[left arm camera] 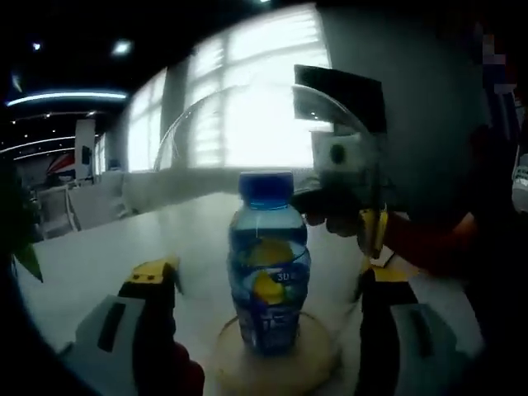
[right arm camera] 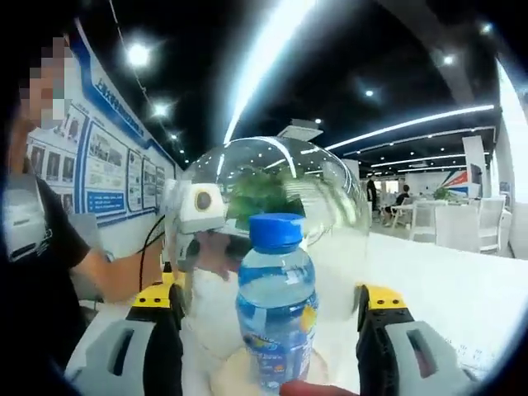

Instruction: Open the cover put in the Mizone put the cover back on

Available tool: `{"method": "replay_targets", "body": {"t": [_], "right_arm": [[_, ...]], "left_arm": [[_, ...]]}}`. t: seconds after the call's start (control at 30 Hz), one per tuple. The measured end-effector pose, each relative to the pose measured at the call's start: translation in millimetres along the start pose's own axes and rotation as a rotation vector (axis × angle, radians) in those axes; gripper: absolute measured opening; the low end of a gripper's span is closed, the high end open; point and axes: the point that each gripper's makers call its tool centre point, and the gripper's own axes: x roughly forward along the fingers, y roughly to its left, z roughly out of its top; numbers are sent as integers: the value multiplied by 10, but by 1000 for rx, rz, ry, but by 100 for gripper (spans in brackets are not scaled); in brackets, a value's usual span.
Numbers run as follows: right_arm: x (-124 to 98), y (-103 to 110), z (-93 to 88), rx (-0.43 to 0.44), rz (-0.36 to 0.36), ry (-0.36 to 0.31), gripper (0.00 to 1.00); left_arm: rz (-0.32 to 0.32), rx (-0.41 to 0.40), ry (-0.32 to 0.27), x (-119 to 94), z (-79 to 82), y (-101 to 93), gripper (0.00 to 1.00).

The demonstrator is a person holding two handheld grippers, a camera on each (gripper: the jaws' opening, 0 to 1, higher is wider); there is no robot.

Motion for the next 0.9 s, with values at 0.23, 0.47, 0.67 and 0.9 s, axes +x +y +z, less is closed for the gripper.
{"method": "replay_targets", "body": {"t": [0.23,0.47,0.67,0.9], "right_arm": [[-137,-24,32,75,-42,-66,74],[-347,-17,91,73,-98,-79,60],[-439,28,34,34,-156,-54,53],[-521,150,-72,-2,-215,-30,50]], "left_arm": [[37,-6,-16,-67,15,1,75],[73,-23,-49,-199,26,-22,70],[107,-30,-100,-410,101,-40,57],[174,22,-87,-600,-79,-106,51]]}}
